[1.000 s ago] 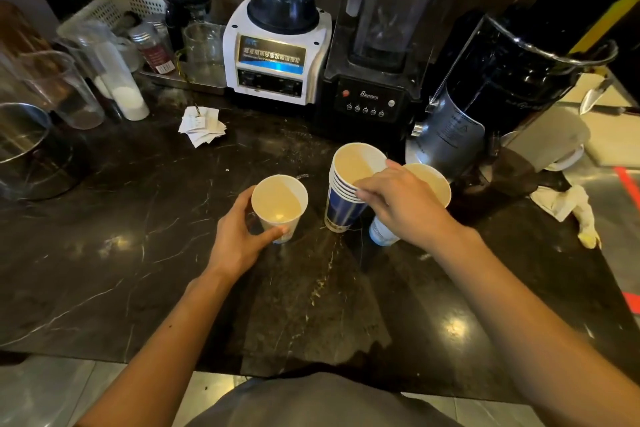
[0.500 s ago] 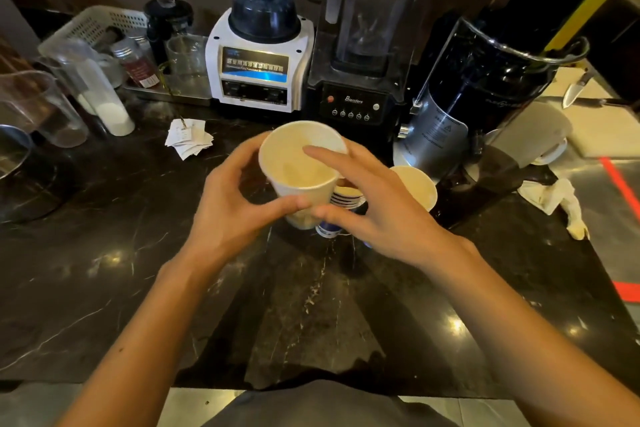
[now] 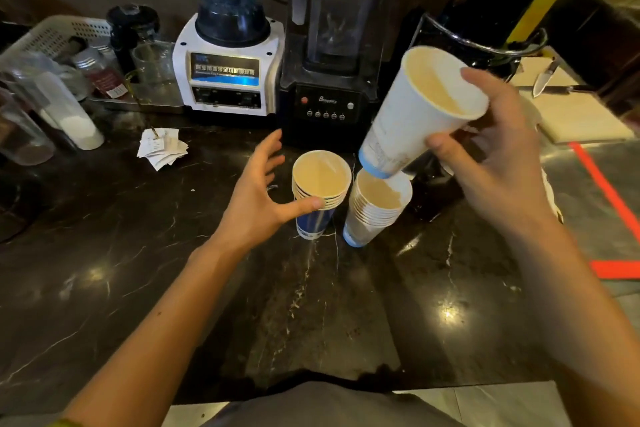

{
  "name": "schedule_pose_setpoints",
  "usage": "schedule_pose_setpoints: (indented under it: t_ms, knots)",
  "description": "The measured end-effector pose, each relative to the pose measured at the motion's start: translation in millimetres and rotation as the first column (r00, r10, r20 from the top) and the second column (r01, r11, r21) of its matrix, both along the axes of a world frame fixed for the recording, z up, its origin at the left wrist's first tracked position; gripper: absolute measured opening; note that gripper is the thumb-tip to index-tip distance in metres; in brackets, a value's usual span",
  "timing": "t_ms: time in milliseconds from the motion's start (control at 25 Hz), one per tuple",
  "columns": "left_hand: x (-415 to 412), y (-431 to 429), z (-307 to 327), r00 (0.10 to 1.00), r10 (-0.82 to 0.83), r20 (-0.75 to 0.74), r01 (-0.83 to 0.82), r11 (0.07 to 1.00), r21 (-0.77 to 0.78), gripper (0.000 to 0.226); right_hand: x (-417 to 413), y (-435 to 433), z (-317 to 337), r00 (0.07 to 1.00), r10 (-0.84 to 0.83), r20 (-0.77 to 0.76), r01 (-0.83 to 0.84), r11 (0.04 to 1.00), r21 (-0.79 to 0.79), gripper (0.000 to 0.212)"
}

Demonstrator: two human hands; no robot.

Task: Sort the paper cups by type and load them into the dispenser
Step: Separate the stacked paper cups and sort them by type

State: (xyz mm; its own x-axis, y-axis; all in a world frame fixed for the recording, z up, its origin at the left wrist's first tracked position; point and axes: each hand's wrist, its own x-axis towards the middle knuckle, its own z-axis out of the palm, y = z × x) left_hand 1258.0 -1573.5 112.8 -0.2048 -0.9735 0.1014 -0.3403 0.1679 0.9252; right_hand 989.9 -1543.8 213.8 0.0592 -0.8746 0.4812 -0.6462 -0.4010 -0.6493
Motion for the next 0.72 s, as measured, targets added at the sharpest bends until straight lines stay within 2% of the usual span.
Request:
schedule_pose_setpoints:
  t_ms: [160,240,320,480,640,720]
  knots:
    - [-13.4,-7.6,-35.5,0.999,0.011,0.033,-0.014,0.995,0.101,0.131,-16.8,-2.1,-50.8,0.983,-0.075,-0.169,0.121,0.953,0.277,0.092]
    - [-17.5,-12.3,-45.1,0.999,0.029,0.022,-0.032,0.991,0.132,0.135,-12.9,-4.1,-75.9,0.973,-0.052,-0.227,0.137,0.917,0.375,0.096]
    - [-25.0,-16.8,-49.9,0.999,0.03,0.031,-0.034,0.989,0.143,0.136,-10.1,-4.9,-92.9,0.972,-0.02,-0.233,0.116,0.907,0.406,0.091]
    - [-35.0,-20.2,-56.6,0.999,0.037,0.027,-0.041,0.986,0.161,0.129,-12.8,-5.6,-114.1,0.996,-0.033,-0.088,0.07,0.884,0.462,0.084]
    - [-40.8,-18.2,-62.2,0.999,0.039,0.038,-0.044,0.99,0.134,0.119,-15.2,-5.0,-131.7,0.984,-0.004,0.179,-0.098,0.826,0.555,0.104]
    - [-46.8,-14.9,-65.1,0.995,0.078,0.066,-0.087,0.985,0.15,0.108,-12.7,-4.5,-142.4,0.974,-0.022,0.227,-0.111,0.824,0.556,0.112]
